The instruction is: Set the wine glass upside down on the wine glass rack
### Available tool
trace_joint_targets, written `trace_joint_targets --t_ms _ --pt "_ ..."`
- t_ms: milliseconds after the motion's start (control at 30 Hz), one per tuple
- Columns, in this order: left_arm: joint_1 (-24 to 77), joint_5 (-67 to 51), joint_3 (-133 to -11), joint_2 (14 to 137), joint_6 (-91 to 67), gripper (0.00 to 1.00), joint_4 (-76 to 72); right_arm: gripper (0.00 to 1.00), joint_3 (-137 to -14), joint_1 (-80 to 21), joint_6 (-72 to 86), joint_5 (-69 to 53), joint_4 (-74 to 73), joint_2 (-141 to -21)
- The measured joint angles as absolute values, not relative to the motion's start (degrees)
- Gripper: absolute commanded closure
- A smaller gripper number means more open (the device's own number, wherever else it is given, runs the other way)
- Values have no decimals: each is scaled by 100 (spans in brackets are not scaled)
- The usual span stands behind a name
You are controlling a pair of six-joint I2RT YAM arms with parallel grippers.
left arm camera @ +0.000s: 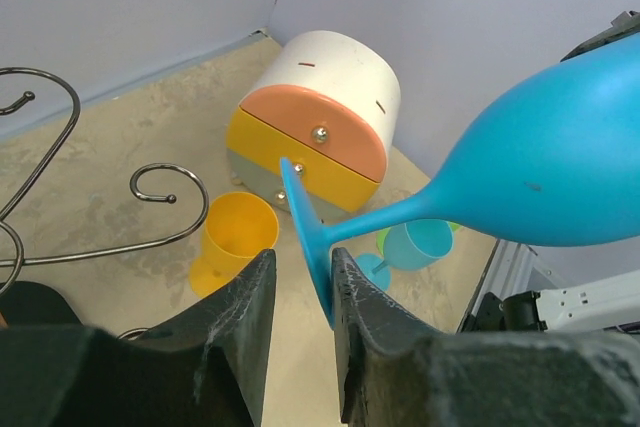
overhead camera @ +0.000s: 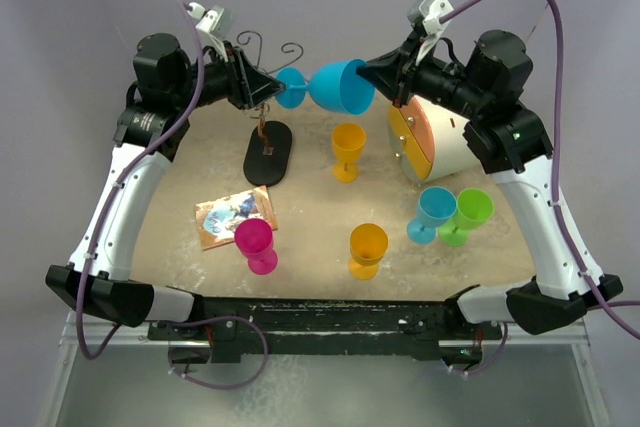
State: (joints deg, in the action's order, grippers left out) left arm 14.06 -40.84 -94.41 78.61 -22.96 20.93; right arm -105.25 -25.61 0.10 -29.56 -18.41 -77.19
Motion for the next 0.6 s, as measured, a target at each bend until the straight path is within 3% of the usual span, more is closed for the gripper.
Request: trace_joint_targets --t_ms 167,467,533,600 --pt "1439 -4088 -9441 7861 -2298 73 2097 100 -10525 -2561 8 -2956 -1841 -7719" --pt "1461 -4160 -9441 7861 -2362 100 2106 100 -10519 -2574 -8 -2956 -1841 -7719" --pt "1459 -4165 -9441 7859 -2443 100 2102 100 -10499 -2578 -21 -2958 -1839 -7714" --pt "1441 -4171 -9439 7859 -2504 100 2078 91 -10455 -2578 -32 -2956 -1831 -7699"
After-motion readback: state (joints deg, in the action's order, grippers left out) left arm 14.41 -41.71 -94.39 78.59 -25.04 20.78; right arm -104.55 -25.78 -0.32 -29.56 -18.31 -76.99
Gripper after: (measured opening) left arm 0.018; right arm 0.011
